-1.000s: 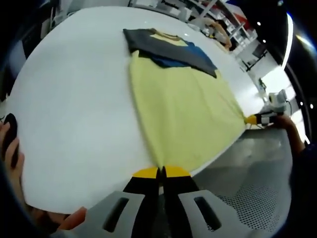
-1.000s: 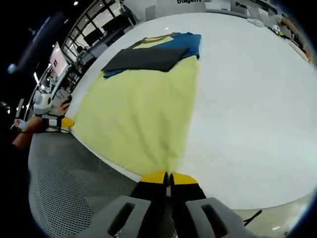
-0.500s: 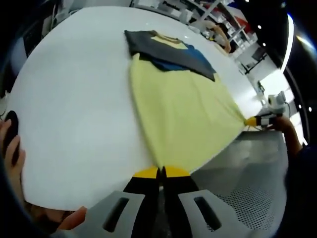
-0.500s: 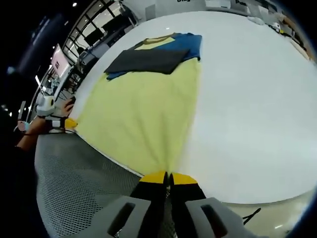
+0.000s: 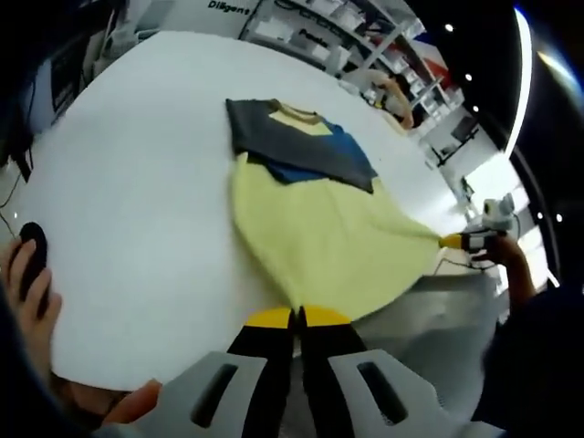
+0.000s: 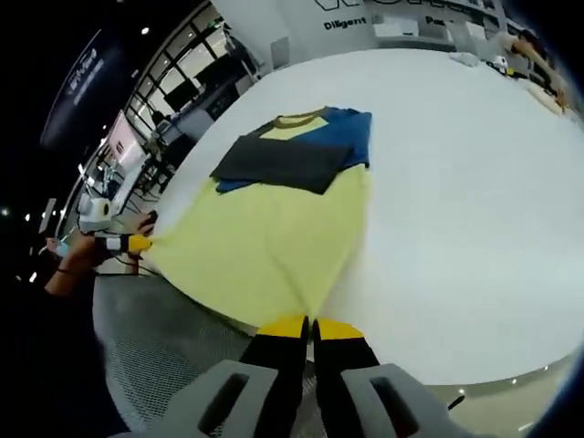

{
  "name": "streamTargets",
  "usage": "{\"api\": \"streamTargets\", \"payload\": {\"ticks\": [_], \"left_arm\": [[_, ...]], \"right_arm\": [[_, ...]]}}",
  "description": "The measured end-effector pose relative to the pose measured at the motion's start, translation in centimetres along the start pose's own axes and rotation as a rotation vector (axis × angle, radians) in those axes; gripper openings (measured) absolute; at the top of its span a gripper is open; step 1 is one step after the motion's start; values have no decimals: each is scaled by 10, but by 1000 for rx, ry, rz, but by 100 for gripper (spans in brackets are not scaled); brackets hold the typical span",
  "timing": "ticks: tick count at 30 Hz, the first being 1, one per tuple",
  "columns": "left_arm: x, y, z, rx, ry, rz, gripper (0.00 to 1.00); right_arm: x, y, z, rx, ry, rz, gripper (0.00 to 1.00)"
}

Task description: Fold the garment on the visible template until the final outline fits inside the template.

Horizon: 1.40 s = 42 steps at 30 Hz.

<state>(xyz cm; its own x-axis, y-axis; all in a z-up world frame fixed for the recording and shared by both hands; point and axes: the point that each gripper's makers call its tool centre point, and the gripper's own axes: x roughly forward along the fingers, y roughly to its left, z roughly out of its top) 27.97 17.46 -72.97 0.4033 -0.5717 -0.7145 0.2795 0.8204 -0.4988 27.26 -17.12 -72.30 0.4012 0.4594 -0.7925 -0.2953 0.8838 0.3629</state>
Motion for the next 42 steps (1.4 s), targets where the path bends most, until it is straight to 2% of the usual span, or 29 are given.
{"api": "streamTargets", "payload": {"ticks": [6,14,21,30,37,42], "left_arm": [[-9,-8,29,-11,-66,-27,0],[-19,-11,77,31,-136,-32,0],[-19,-14,118,65,-185,-37,0],[-7,-6,178,88,-245,-28,0],[6,8,217,75,-282,-13,0],[20,18,239,69,-293,9,0]], "right_arm": [[-12,4,27,-42,-49,-6,0],[-24,8,75,-81,-125,6,0],[-30,8,115,-124,-177,-9,0],[-20,-3,170,-148,-224,-24,0],[-5,-12,209,-169,-243,-33,0],[9,-19,235,-176,-252,-36,0]]}}
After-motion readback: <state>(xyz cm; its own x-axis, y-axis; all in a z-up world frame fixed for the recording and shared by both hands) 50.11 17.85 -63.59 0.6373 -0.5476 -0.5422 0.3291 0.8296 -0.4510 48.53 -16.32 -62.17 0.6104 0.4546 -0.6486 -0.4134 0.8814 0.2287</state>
